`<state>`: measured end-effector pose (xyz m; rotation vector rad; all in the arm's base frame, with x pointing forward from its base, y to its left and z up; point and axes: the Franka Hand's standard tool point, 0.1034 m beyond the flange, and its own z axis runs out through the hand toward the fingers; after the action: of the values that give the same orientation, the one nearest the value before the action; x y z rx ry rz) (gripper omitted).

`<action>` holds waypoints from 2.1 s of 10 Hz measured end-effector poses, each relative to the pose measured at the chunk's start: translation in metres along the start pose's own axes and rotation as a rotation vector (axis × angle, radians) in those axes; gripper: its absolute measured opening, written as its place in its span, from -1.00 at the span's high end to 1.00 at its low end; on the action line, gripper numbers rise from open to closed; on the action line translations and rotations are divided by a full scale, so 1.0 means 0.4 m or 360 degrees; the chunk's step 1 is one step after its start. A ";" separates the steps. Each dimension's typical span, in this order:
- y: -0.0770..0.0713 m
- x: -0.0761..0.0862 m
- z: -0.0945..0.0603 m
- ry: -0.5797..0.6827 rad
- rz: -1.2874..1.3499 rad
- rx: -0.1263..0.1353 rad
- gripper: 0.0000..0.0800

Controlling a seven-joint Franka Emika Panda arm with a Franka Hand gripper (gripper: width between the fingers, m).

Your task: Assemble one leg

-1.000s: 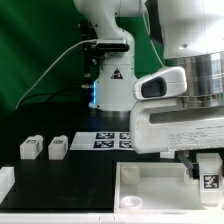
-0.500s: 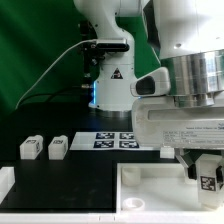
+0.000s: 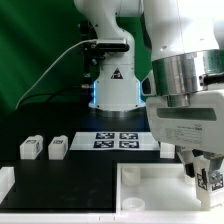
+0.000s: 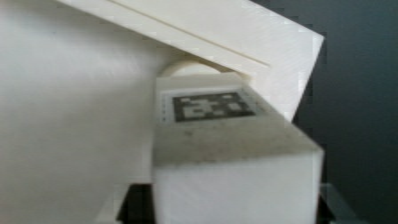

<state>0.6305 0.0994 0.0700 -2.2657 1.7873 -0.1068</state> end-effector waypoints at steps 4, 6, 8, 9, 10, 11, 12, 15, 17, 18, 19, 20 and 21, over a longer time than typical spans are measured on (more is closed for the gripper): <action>0.013 -0.014 0.004 0.0010 0.0527 0.0024 0.25; 0.013 -0.014 0.004 0.0010 0.0527 0.0024 -0.04; 0.013 -0.014 0.004 0.0010 0.0527 0.0024 -0.58; 0.013 -0.014 0.004 0.0010 0.0527 0.0024 -0.58; 0.013 -0.014 0.004 0.0010 0.0527 0.0024 -0.61; 0.013 -0.014 0.004 0.0010 0.0527 0.0024 -0.61; 0.014 -0.016 0.005 0.0010 0.0611 0.0025 -0.62; -0.005 -0.077 0.000 -0.0021 0.0120 -0.0076 -0.62; -0.008 -0.088 0.001 -0.0023 -0.0315 -0.0075 -0.62; -0.007 -0.085 0.002 -0.0026 -0.0482 -0.0077 -0.62; -0.007 -0.082 0.002 -0.0030 -0.0660 -0.0076 -0.62; -0.006 -0.077 0.003 -0.0033 -0.0846 -0.0076 -0.62; -0.002 -0.055 0.004 -0.0043 -0.1141 -0.0138 -0.62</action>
Offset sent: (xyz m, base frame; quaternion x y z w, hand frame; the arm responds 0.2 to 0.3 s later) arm 0.0000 0.0000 0.0000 0.0000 0.0000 0.0899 0.9960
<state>0.6264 0.1211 0.0708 -2.8378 0.9010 -0.1273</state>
